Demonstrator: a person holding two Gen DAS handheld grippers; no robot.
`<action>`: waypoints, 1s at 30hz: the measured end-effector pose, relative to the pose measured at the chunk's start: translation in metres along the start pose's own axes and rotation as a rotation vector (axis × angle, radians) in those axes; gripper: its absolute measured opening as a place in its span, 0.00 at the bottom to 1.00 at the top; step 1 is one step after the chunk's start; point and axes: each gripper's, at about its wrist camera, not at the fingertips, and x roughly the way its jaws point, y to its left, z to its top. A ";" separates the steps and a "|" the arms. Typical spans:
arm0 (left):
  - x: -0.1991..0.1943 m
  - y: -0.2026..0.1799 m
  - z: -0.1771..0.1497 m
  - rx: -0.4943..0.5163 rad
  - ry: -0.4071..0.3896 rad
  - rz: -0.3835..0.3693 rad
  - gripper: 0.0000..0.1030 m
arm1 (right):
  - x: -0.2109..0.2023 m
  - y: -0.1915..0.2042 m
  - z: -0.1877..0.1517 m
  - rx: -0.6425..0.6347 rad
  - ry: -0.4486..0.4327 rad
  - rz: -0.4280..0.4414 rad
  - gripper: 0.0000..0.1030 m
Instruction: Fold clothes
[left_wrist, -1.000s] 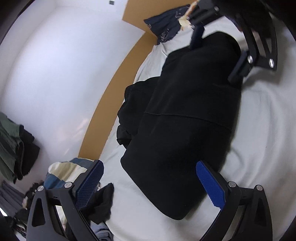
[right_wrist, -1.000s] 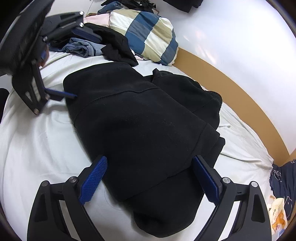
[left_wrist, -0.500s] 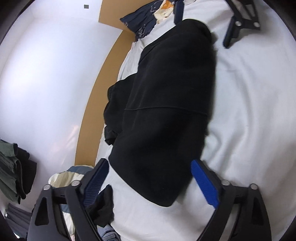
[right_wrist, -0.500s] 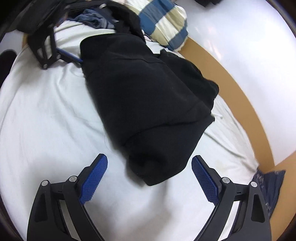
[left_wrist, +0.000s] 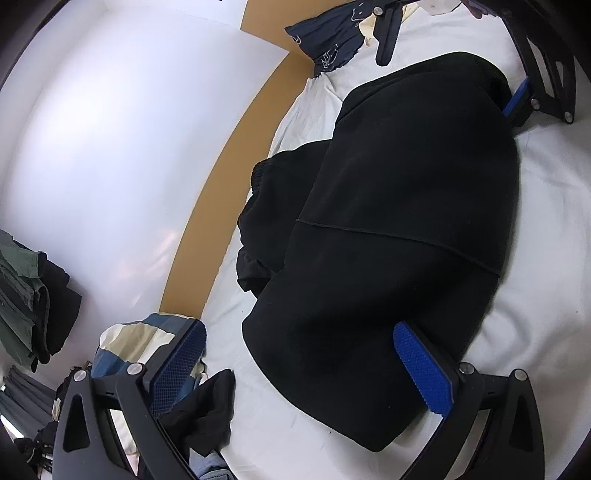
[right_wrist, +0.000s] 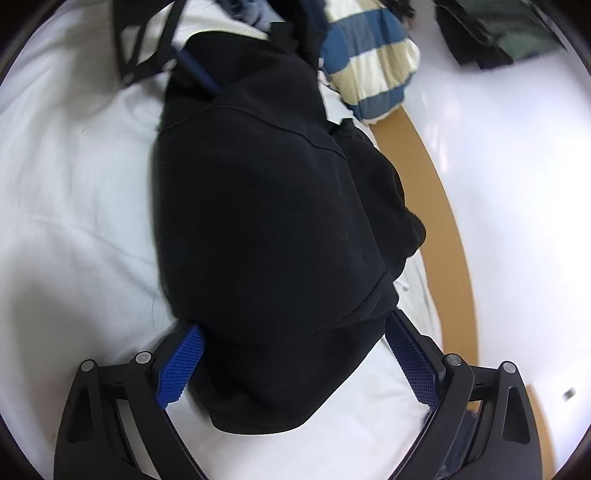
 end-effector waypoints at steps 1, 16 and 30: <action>-0.001 0.000 -0.002 -0.004 -0.004 0.000 0.96 | 0.001 0.007 -0.001 -0.033 0.004 -0.016 0.79; -0.067 0.076 0.008 -0.256 -0.098 -0.222 0.01 | -0.091 -0.017 0.019 0.009 -0.071 -0.040 0.16; -0.082 0.030 0.007 -0.297 -0.065 -0.259 0.67 | -0.080 -0.077 0.042 0.322 -0.011 -0.007 0.15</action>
